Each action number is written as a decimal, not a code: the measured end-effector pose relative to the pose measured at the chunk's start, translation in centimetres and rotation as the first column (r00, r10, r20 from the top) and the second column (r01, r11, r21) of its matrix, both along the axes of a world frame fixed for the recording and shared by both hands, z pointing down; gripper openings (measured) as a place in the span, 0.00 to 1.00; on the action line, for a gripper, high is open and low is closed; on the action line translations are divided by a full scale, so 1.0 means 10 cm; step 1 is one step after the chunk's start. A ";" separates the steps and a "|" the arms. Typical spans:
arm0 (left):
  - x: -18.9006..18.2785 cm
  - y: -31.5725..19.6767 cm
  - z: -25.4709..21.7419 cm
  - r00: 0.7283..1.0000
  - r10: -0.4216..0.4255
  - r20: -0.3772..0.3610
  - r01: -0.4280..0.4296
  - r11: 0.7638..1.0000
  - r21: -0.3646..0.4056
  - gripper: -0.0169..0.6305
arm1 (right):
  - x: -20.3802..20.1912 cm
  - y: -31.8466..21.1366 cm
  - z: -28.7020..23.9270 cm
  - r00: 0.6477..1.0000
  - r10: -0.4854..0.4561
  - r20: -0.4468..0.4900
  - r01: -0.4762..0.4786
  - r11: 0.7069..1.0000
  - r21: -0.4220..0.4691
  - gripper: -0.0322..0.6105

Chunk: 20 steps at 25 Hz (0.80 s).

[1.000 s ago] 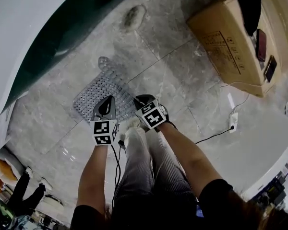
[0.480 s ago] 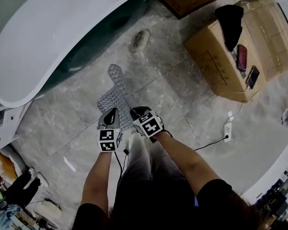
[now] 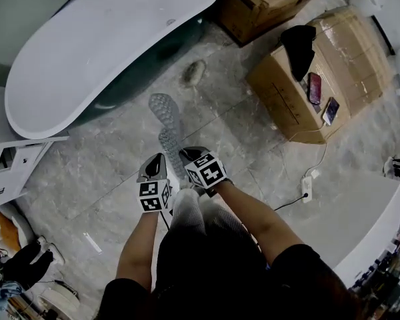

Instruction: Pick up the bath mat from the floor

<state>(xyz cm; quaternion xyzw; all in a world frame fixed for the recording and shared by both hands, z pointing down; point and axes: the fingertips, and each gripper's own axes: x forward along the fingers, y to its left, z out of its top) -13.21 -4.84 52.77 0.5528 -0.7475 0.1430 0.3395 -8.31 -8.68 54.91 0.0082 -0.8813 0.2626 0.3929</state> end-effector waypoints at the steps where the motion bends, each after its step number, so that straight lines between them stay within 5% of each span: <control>1: 0.01 0.01 -0.08 1.000 -0.015 -0.006 0.015 1.000 0.013 0.04 | 0.02 0.00 -0.10 1.000 0.007 0.013 -0.007 1.000 0.001 0.07; 20: 0.14 0.18 -1.24 0.999 -0.033 -0.002 0.033 0.982 0.185 0.04 | 0.48 -0.22 -1.37 0.982 0.133 0.131 -0.149 0.982 0.118 0.07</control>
